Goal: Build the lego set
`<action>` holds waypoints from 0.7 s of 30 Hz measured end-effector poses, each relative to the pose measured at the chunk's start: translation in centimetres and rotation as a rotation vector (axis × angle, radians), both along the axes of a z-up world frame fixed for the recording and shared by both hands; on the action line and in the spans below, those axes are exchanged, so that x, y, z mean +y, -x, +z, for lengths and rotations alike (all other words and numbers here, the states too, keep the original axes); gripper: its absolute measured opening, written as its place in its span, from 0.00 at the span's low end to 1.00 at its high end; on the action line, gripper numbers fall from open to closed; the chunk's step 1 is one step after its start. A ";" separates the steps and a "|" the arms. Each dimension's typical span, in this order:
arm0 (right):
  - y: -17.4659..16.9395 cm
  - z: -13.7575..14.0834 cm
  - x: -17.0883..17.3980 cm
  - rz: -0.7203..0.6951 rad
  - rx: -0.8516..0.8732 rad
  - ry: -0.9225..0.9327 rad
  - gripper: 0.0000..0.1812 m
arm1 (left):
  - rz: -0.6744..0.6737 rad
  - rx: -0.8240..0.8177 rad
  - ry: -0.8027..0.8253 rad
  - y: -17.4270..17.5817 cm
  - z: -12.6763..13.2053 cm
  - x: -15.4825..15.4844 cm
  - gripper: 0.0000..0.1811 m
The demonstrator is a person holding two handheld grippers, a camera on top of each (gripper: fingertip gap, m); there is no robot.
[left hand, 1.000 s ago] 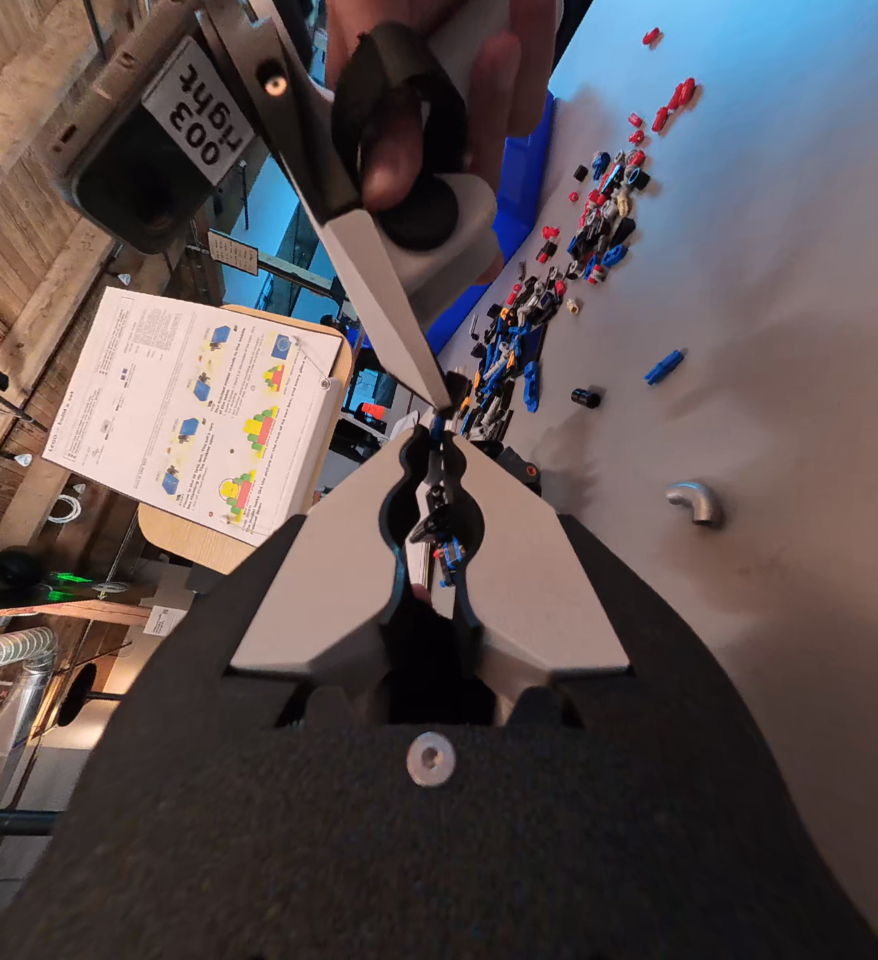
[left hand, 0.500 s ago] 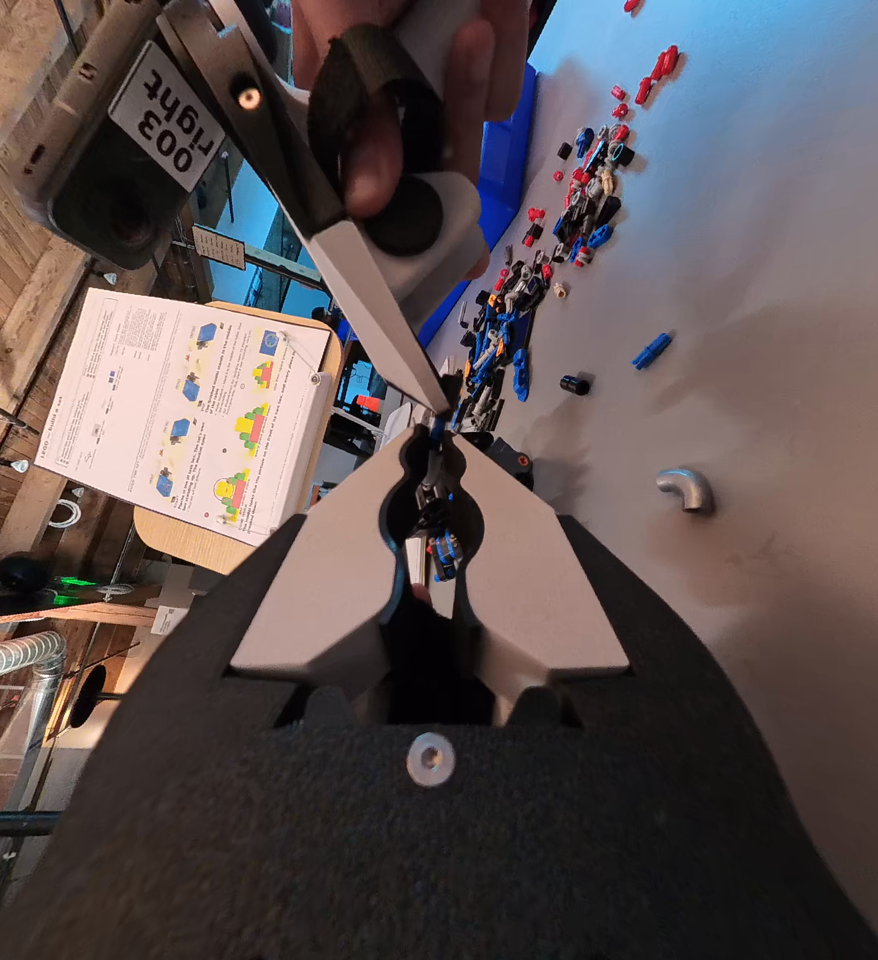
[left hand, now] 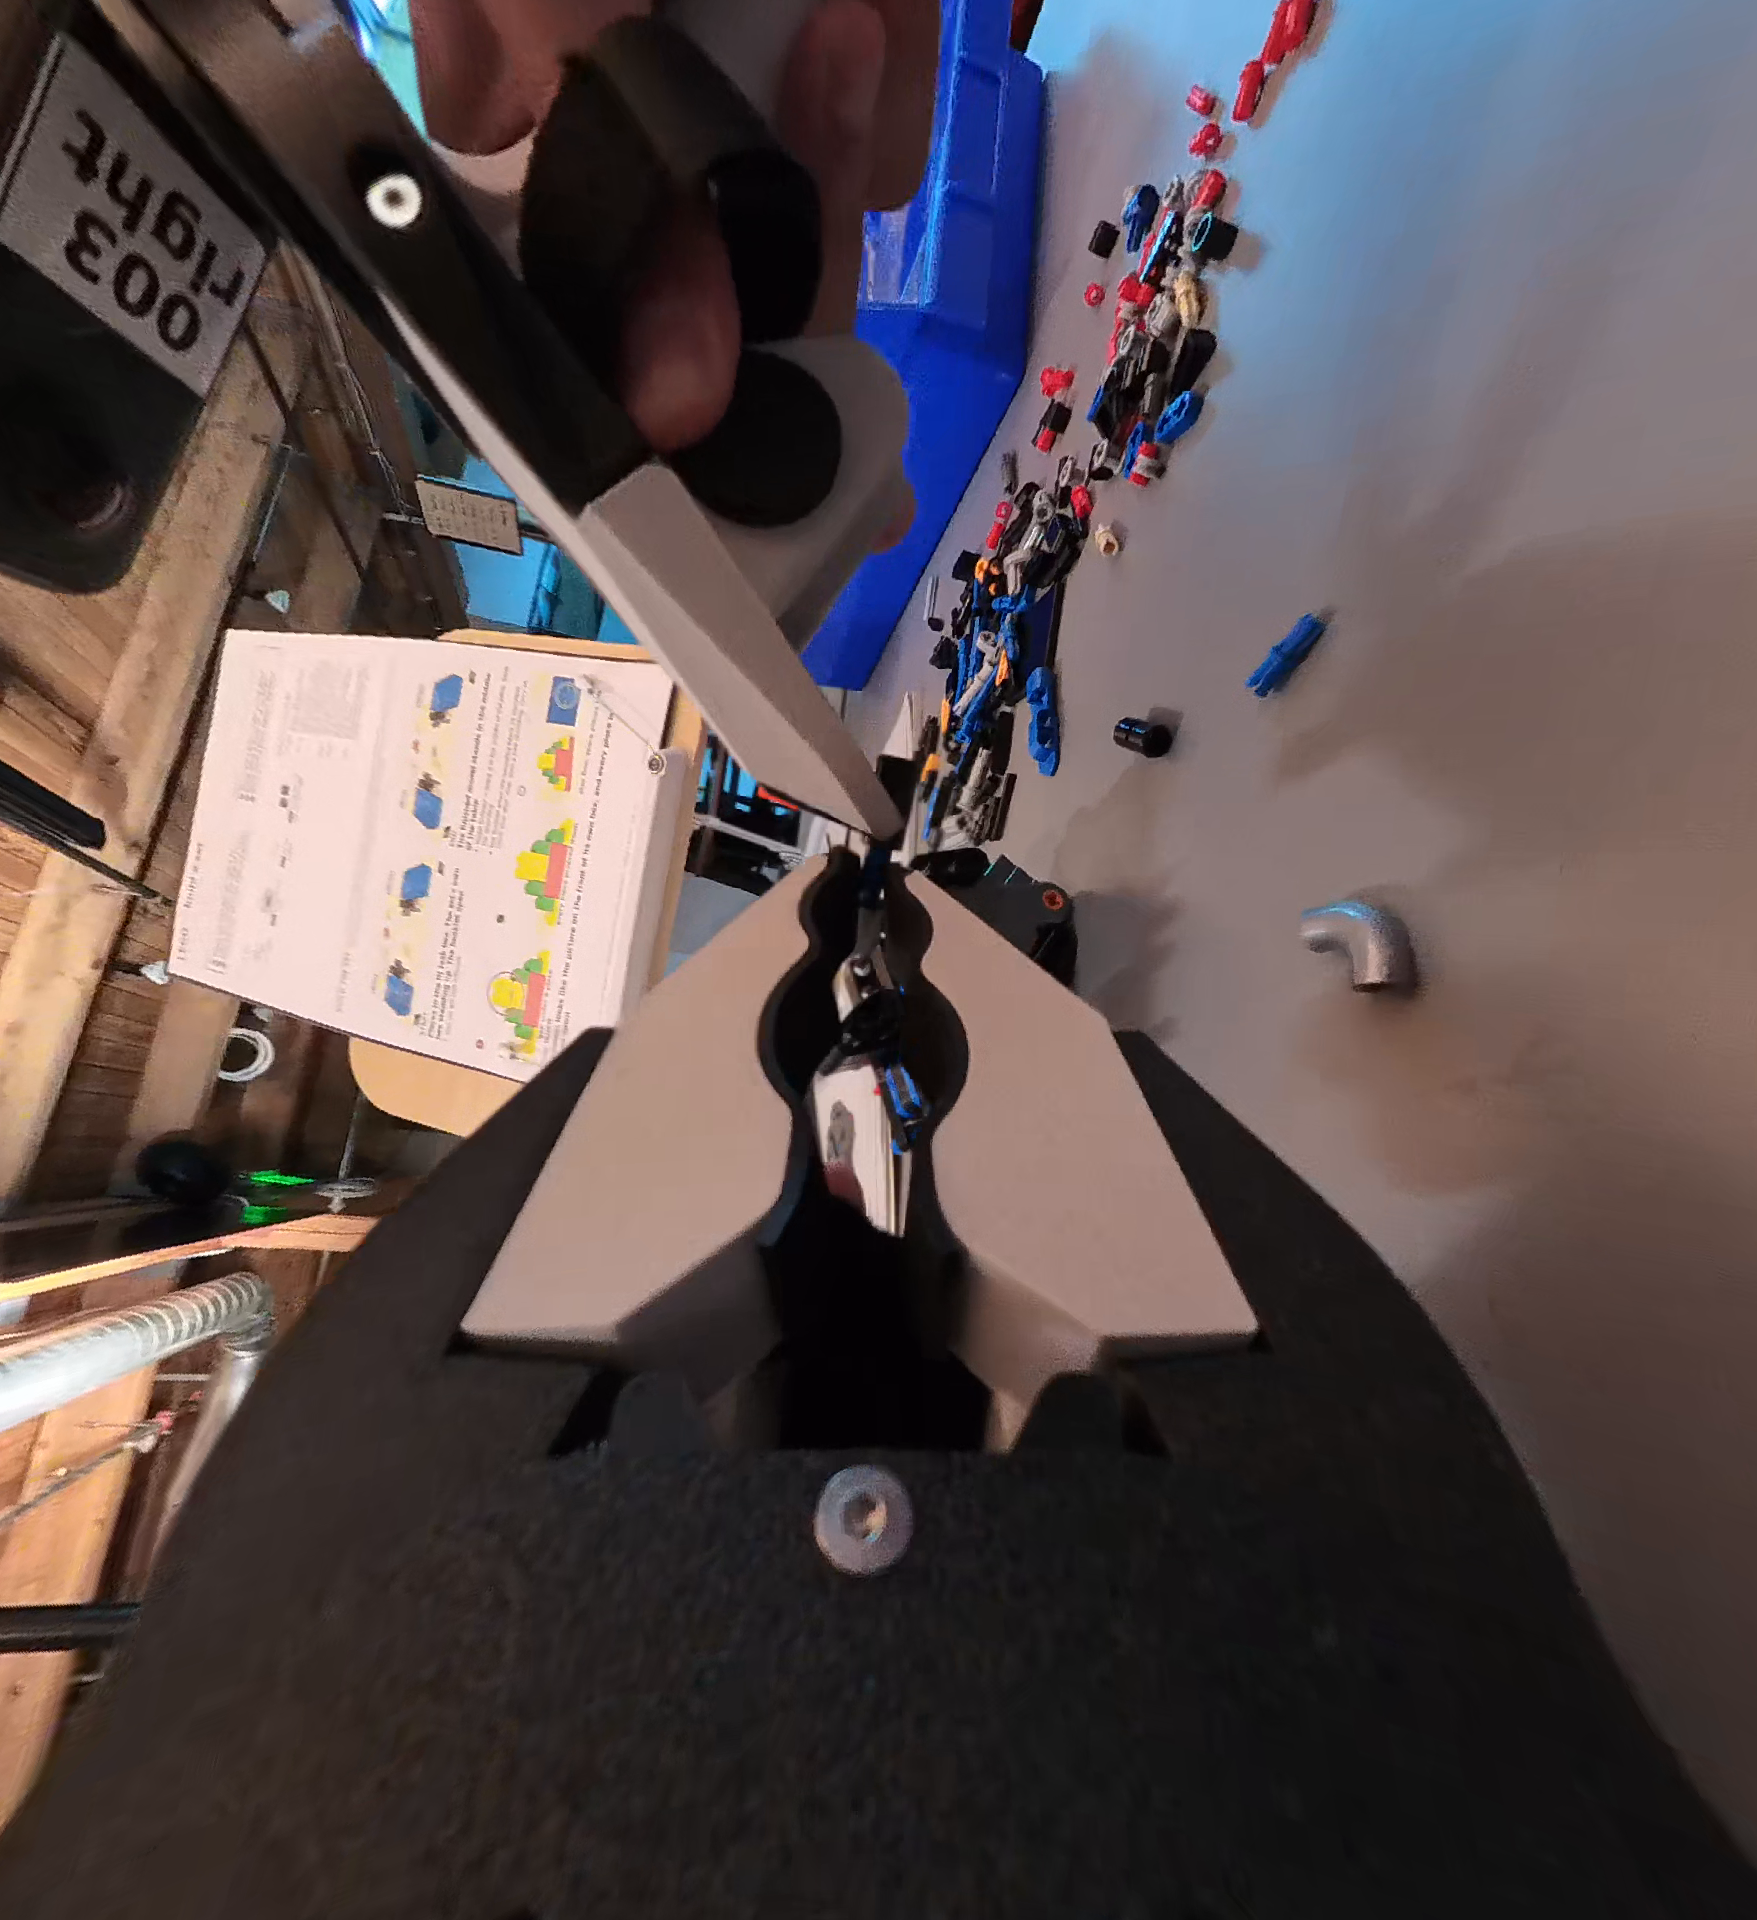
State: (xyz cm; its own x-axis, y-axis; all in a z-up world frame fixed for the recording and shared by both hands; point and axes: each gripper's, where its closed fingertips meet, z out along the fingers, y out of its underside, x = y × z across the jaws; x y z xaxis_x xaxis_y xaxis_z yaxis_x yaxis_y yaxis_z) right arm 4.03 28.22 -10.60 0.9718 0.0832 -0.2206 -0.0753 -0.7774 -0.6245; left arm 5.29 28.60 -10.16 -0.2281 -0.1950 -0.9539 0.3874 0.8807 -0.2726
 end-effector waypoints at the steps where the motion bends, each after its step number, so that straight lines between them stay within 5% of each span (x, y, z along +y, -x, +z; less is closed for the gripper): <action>1: 0.0 0.0 0.0 -0.004 0.016 0.003 0.03 | 0.000 -0.011 -0.011 0.0 0.0 0.0 0.01; 21: -0.8 1.1 1.7 -0.295 0.381 -0.258 0.04 | 0.171 -0.064 0.042 -1.0 1.1 1.4 0.01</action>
State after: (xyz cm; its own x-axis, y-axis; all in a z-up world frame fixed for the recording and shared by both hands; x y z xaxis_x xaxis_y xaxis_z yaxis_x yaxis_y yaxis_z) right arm 4.81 29.91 -9.49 0.8175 -0.0825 -0.5699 -0.5249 -0.5140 -0.6784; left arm 6.31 29.96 -9.02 -0.1272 -0.2653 -0.9557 0.2504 0.9238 -0.2897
